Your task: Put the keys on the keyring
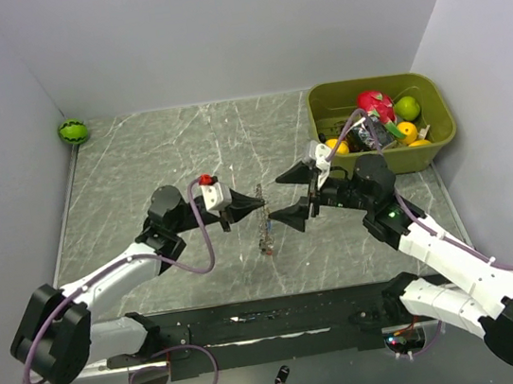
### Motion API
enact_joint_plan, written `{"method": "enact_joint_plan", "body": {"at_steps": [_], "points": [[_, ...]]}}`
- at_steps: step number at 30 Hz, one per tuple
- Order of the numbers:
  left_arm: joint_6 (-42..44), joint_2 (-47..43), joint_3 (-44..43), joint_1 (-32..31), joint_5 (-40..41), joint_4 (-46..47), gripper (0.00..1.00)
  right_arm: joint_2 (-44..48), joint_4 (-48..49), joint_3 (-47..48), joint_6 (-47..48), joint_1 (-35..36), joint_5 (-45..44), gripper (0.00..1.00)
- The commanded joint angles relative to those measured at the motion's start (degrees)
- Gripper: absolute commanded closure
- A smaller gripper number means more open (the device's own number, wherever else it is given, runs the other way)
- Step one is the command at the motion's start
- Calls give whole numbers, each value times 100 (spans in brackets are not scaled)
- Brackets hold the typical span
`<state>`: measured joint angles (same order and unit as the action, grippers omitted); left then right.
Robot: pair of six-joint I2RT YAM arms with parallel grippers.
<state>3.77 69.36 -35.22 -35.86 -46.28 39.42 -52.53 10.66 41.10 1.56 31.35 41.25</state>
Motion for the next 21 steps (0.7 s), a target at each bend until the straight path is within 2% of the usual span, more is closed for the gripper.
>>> {"method": "enact_joint_plan", "body": {"at_steps": [1, 14, 21], "points": [[-271, 323, -573, 17, -206, 1014, 99, 340, 156, -76, 90, 20, -407, 0], [-1642, 2045, -1469, -44, -180, 3229, 99, 929, 16, -190, 107, 11, -1154, 0], [-2652, 3309, -1189, -158, 75, 5012, 99, 894, 86, -269, 37, 11, -1208, 0]]}}
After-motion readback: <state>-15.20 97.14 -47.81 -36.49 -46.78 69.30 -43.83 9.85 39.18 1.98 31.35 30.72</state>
